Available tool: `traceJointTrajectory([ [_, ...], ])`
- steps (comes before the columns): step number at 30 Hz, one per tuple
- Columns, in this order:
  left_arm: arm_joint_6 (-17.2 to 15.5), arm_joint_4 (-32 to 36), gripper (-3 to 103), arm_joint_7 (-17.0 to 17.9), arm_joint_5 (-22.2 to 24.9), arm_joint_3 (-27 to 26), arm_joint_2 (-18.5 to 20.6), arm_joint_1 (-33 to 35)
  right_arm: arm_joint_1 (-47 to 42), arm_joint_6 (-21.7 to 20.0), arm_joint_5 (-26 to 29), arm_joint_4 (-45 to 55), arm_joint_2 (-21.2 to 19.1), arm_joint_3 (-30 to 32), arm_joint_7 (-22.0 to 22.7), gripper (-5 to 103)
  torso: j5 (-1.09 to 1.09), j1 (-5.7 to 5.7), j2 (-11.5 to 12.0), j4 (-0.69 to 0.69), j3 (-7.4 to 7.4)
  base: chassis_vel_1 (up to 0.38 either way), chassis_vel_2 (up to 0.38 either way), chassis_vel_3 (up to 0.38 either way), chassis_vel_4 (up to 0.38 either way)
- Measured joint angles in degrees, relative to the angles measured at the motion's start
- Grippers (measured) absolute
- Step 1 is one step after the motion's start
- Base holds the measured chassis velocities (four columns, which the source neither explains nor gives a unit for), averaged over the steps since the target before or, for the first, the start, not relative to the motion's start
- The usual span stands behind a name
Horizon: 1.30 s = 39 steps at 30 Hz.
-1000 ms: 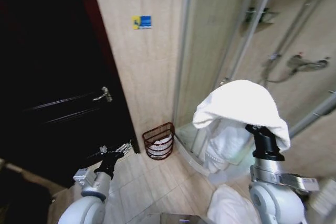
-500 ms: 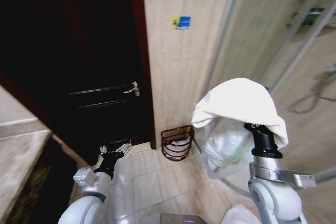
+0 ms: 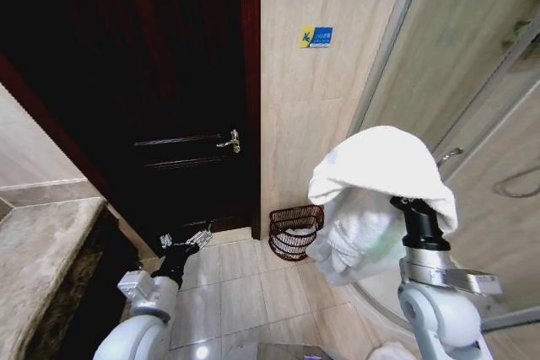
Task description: Discard the used towel into the hamper.
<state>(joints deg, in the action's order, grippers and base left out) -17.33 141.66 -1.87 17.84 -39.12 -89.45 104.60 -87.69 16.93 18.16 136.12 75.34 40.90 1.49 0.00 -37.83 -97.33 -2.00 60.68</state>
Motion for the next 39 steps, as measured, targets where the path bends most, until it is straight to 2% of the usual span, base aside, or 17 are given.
traceJointTrajectory([
  [20, 0.0, 0.0, 97, 0.0, 0.0, 0.0, 0.0, 0.0, -0.49, 0.7, -0.14, -0.58, 0.39, 1.29, 0.01, 12, -0.01, 0.0, 0.0, -0.04, 0.0, 0.066, 0.059, 0.064, 0.063],
  [27, 0.0, 0.0, 97, 0.0, 0.0, 0.0, 0.0, 0.0, -0.59, 0.88, -0.14, -0.67, 0.64, 1.36, -0.13, 12, 0.0, 0.0, 0.0, 0.0, 0.0, 0.026, 0.033, 0.029, 0.026],
  [39, 0.0, 0.0, 97, 0.0, 0.0, 0.0, 0.0, 0.0, -0.6, 0.41, -0.17, -0.67, 1.06, 1.31, -0.13, 12, 0.0, 0.01, 0.0, 0.0, 0.0, 0.0, 0.0, 0.0, 0.0],
])
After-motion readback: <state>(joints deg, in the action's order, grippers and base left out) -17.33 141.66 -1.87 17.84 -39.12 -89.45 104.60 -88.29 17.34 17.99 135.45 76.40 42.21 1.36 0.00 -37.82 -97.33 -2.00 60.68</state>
